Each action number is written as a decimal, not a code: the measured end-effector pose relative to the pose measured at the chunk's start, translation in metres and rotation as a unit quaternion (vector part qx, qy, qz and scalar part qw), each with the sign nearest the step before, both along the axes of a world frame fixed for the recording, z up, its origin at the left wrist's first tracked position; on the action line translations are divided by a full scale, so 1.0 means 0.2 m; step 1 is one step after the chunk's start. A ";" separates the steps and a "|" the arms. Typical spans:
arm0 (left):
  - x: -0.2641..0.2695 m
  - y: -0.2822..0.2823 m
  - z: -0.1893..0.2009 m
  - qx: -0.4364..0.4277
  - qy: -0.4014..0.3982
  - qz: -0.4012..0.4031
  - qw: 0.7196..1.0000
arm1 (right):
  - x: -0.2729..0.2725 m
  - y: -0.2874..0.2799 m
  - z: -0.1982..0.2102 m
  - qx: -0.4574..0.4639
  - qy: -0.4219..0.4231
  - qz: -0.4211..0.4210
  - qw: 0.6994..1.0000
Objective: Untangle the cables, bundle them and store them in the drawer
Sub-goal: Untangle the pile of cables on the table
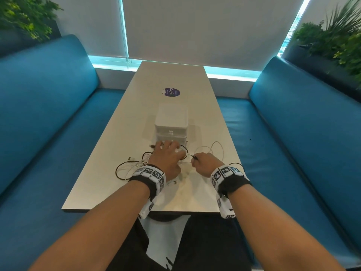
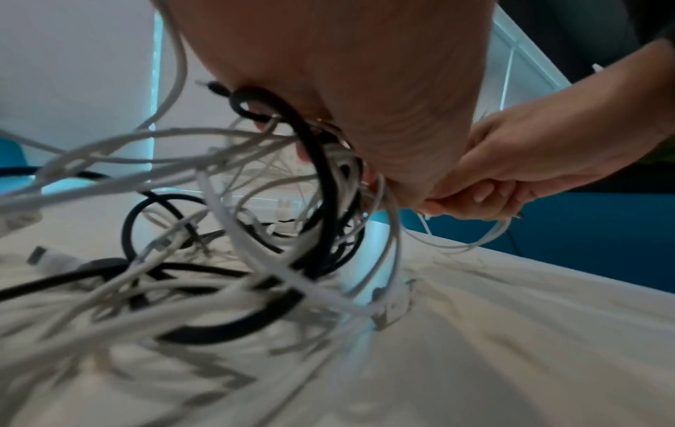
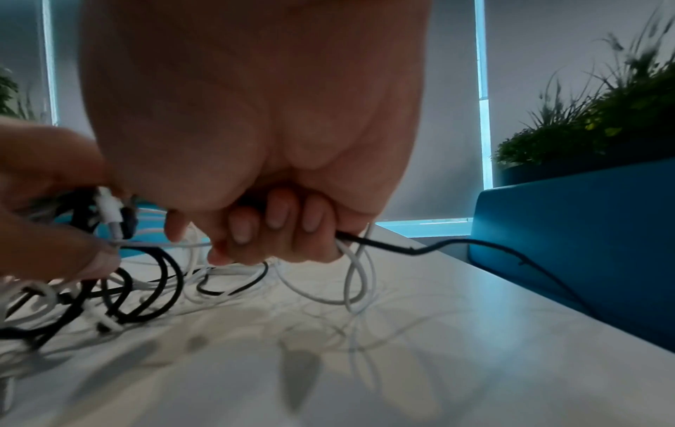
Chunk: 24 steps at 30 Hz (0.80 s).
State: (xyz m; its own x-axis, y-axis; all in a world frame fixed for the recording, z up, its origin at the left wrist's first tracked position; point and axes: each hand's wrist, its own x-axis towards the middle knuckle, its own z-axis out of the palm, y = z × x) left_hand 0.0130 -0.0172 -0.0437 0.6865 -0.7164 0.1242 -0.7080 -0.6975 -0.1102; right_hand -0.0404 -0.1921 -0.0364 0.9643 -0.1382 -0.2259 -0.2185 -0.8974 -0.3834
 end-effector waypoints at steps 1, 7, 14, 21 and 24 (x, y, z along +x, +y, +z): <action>-0.01 -0.02 0.01 0.013 -0.016 -0.016 1.000 | 0.00 0.01 0.00 0.001 -0.008 0.004 1.000; 0.00 0.02 -0.02 0.031 -0.029 0.005 0.999 | 0.01 -0.03 0.02 -0.021 -0.020 -0.006 1.000; -0.01 -0.02 -0.01 0.047 -0.008 0.006 0.999 | -0.02 -0.08 0.00 -0.065 0.004 -0.041 0.997; 0.00 -0.06 0.00 0.078 -0.028 0.005 0.997 | 0.01 0.09 0.00 -0.018 -0.052 0.047 0.997; 0.00 -0.04 -0.03 0.025 -0.009 0.015 1.000 | 0.02 0.09 0.01 -0.018 -0.029 0.048 0.998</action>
